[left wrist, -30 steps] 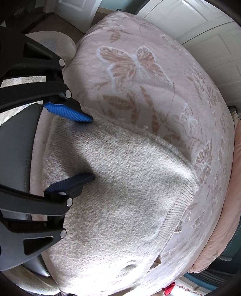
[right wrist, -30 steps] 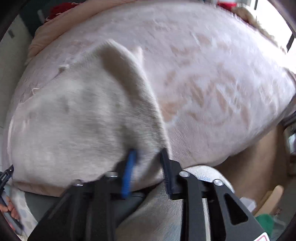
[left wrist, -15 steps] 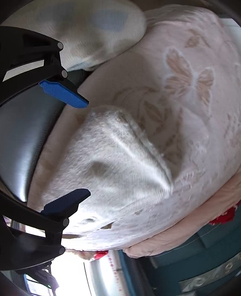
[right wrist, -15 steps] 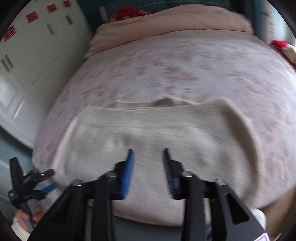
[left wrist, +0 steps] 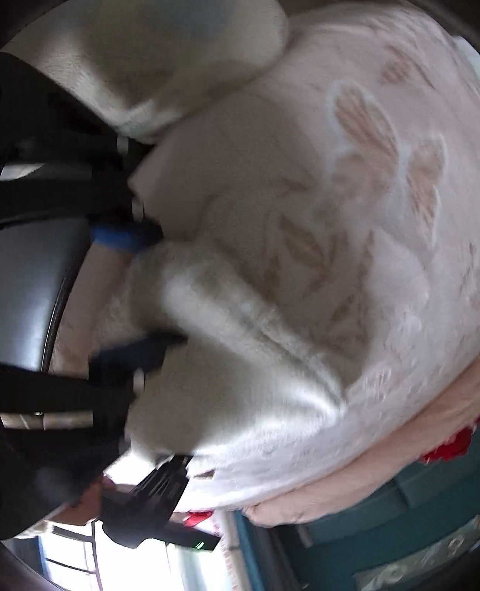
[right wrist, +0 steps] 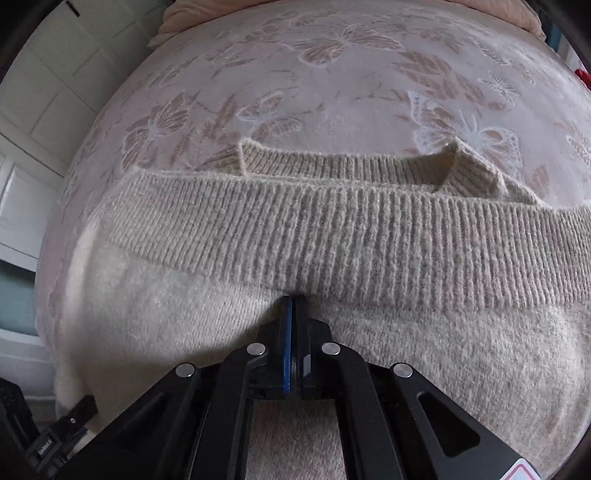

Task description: Fold small clothes

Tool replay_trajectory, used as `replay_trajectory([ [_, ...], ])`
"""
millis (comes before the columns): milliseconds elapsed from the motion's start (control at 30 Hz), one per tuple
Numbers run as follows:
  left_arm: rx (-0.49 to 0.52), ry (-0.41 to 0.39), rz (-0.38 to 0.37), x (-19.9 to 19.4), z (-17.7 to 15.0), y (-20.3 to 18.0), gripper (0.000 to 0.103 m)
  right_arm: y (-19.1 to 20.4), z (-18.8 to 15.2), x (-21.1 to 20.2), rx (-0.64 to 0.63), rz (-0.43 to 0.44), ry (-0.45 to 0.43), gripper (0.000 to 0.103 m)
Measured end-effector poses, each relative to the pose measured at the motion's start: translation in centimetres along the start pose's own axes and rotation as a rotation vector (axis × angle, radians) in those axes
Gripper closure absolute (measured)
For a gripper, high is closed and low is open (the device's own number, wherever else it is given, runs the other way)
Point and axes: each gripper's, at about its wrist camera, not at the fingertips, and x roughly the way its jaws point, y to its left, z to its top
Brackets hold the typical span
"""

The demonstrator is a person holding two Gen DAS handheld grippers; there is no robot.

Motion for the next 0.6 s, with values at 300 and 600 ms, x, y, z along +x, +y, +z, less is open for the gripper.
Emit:
replay_trajectory([
  [300,0.166,-0.114,-0.051,-5.0,0.1,-6.6,0.084,-0.9,-0.1,-0.4,-0.008,0.063,-0.045,0.103],
  [600,0.593,-0.119,-0.17,-7.1,-5.6,-23.4,0.085,-11.9,-7.5,-14.6,0.112,0.053,-0.286,0.096],
])
